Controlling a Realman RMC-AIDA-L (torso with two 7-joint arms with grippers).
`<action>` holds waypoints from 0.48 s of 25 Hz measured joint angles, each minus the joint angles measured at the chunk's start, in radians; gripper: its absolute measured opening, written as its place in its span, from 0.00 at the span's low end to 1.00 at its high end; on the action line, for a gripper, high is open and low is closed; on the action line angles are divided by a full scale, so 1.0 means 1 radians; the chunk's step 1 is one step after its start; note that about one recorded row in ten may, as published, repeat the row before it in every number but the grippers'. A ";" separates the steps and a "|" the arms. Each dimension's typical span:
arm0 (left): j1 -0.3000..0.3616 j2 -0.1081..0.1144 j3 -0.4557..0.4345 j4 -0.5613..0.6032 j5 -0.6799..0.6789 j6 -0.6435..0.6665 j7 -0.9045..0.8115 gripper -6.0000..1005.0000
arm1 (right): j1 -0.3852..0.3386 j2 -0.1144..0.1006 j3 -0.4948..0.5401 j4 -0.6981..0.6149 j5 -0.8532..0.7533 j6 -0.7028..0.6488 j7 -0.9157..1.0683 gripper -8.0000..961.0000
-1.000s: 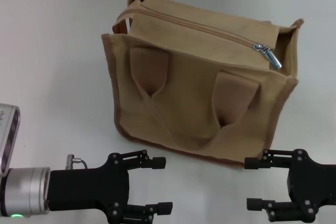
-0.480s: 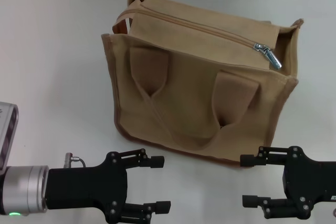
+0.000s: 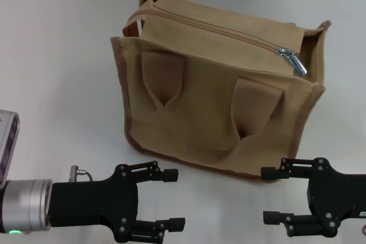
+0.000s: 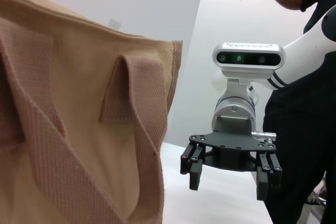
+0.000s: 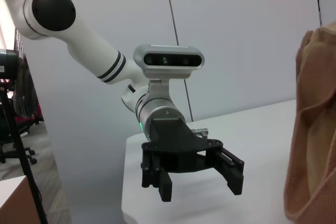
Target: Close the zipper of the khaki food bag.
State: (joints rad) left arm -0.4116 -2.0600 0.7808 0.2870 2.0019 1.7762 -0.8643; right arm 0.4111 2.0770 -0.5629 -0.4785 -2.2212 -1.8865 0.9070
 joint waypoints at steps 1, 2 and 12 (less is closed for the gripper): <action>0.000 0.000 0.000 0.000 0.000 0.000 0.000 0.83 | 0.000 0.000 0.000 0.000 0.000 0.001 0.000 0.74; 0.000 0.000 -0.001 0.000 0.000 0.000 0.000 0.83 | 0.001 0.000 0.000 0.000 0.001 0.001 0.000 0.74; 0.001 0.000 -0.003 0.007 0.000 0.003 -0.001 0.83 | 0.008 0.000 0.000 0.000 0.003 0.001 0.004 0.74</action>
State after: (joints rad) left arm -0.4110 -2.0602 0.7777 0.2942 2.0018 1.7791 -0.8651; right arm 0.4192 2.0769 -0.5629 -0.4783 -2.2183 -1.8850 0.9111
